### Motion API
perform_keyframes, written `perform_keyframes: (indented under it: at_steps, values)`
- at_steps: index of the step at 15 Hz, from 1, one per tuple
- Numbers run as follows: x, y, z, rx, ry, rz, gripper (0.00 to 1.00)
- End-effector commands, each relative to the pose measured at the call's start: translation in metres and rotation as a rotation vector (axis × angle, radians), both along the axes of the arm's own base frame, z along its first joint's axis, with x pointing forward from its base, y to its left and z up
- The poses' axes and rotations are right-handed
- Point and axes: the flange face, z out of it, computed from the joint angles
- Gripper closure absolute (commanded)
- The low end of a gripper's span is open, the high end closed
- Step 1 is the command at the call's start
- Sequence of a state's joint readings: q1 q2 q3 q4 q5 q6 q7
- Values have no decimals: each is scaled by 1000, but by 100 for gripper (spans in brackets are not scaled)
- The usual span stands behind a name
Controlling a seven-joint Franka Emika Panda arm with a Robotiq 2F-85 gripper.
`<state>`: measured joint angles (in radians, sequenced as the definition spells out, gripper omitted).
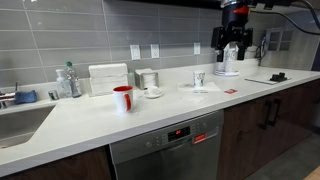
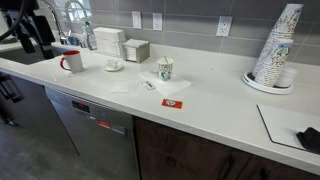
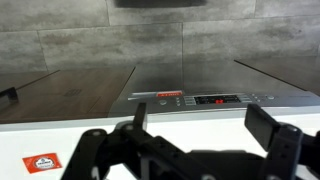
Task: Press a button on the left side of the oven
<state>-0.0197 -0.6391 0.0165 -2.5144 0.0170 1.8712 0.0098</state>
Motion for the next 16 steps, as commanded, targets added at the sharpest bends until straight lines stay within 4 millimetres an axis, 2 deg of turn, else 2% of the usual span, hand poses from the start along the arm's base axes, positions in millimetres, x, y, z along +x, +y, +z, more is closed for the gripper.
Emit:
perform_keyframes:
  at_steps: [1, 7, 16]
  values:
    - [0, 0, 1, 0, 1, 0, 0]
    - [-3, 23, -12, 9, 19, 19, 0]
    - [-7, 39, -25, -2, 39, -25, 0]
